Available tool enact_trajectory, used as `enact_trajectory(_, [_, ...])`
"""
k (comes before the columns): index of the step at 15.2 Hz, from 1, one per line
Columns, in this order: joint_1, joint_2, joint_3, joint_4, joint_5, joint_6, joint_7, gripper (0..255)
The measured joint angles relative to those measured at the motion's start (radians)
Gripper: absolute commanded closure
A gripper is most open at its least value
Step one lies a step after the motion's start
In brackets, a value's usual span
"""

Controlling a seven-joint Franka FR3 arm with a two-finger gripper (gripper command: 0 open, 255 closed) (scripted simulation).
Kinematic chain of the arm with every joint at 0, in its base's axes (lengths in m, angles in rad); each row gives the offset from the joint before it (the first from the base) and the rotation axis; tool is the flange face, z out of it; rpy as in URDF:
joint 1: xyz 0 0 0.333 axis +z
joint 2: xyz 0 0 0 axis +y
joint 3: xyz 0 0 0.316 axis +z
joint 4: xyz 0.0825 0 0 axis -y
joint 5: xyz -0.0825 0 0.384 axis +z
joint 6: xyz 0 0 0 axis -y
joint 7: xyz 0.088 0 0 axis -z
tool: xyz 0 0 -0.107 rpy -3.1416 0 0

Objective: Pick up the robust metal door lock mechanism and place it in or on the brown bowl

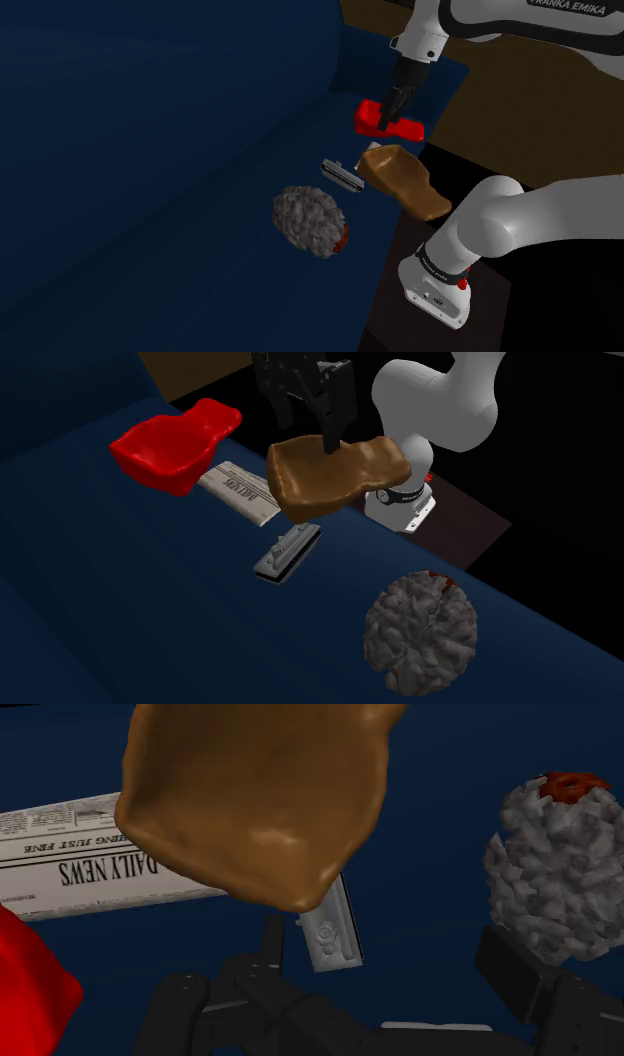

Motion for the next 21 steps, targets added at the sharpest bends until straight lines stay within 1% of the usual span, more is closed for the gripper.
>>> enact_trajectory(1, [0.0,0.0,0.0,0.0,0.0,0.0,0.0,0])
enact_trajectory(3, [0.006,-0.002,-0.017,-0.037,0.002,0.047,-0.037,0])
enact_trajectory(6, [0.026,0.018,-0.051,-0.12,0.014,0.178,-0.122,0])
enact_trajectory(9, [0.05,0.068,-0.09,-0.189,0.034,0.324,-0.221,0])
enact_trajectory(13, [0.098,0.169,-0.149,-0.258,0.083,0.527,-0.371,0])
enact_trajectory(15, [0.131,0.224,-0.18,-0.276,0.12,0.617,-0.454,0])
enact_trajectory(17, [0.148,0.254,-0.191,-0.284,0.141,0.663,-0.489,0])
enact_trajectory(21, [0.166,0.297,-0.198,-0.309,0.166,0.733,-0.517,0])
